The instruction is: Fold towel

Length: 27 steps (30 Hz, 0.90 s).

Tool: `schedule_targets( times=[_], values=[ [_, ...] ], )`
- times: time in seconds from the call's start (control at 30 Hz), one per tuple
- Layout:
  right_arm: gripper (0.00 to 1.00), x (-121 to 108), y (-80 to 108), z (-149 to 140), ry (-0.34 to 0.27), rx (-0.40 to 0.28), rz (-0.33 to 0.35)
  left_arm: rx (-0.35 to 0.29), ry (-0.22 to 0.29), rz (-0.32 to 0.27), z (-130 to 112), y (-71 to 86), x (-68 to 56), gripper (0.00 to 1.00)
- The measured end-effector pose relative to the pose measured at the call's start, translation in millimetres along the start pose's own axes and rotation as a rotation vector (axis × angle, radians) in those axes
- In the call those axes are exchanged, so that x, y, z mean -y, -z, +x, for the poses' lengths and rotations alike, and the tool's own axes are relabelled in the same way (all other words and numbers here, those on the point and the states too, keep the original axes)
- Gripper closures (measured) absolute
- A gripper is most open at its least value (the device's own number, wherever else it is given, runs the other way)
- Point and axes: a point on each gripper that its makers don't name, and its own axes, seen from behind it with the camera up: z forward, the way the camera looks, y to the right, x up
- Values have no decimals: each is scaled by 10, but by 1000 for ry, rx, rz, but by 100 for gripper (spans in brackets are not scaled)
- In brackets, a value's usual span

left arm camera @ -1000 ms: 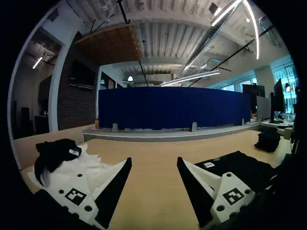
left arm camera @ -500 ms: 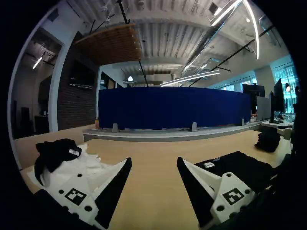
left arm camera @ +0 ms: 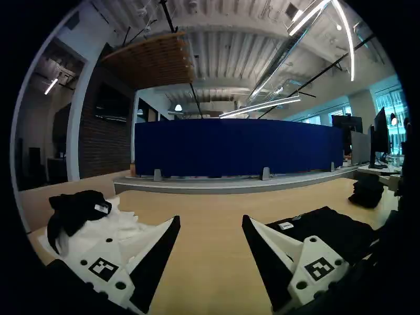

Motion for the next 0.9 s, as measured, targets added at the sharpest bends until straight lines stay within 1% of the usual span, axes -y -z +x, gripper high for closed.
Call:
schedule_targets(
  times=[0.17,0.27,0.37,0.43,0.53,0.7,0.8,0.9],
  values=[
    [0,2,-1,-10,1,-1,-1,0,-2,22,4,-4,58,13],
    [0,-20,5,-11,5,4,-10,2,-12,33,-4,12,57,13],
    [0,-24,28,48,18,15,-14,6,-28,28,52,40,-7,13],
    [0,-22,41,147,24,14,-14,7,-29,20,135,47,-49,13],
    [0,-22,58,361,23,10,-13,4,-21,12,341,47,-87,13],
    [0,-33,74,848,11,0,-16,-9,-7,3,848,43,-105,13],
    [0,-49,78,1143,10,-4,-21,-13,-9,-6,1151,45,-112,13],
    [0,-53,86,1438,13,-10,-24,-17,-14,-8,1436,44,-90,13]
  ],
)
